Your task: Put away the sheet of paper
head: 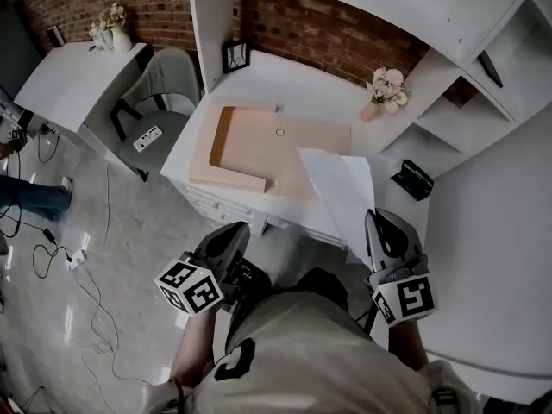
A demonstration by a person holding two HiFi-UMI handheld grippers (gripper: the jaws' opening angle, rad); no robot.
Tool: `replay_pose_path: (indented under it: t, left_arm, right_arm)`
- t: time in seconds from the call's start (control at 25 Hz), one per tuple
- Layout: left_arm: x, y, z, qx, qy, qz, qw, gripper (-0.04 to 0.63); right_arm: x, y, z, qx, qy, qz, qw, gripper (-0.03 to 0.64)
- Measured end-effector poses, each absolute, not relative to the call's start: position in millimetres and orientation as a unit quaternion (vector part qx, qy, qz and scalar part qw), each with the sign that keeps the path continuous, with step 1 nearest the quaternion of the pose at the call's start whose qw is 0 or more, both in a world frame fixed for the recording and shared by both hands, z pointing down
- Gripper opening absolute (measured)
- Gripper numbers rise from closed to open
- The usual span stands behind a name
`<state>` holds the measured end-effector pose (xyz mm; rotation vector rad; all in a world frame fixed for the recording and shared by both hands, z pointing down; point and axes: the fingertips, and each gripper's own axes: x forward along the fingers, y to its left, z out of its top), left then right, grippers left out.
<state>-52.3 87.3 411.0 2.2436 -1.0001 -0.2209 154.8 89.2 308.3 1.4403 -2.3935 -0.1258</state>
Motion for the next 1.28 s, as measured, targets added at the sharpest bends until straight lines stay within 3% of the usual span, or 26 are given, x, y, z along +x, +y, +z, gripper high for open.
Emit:
replay_pose_path:
  t: [0.28, 0.84, 1.04, 1.28]
  left_arm:
    - [-49, 75, 418, 0.855, -0.380, -0.082, 0.344, 0.017]
    - [-21, 30, 421, 0.846, -0.399, -0.056, 0.349, 0.017]
    - [-3, 13, 425, 0.849, -0.395, -0.047, 0.348, 0.017]
    - [20, -10, 427, 0.851, -0.390, -0.030, 0.350, 0.017]
  right_arm:
    - [162, 70, 312, 0.507, -0.850, 0.014, 0.141, 0.026]
    - [185, 2, 346, 0.484, -0.853, -0.002, 0.193, 0.026]
    - [194, -9, 353, 0.458, -0.873, 0.054, 0.158, 0.028]
    - [209, -34, 359, 0.409, -0.882, 0.231, 0.032, 0.026]
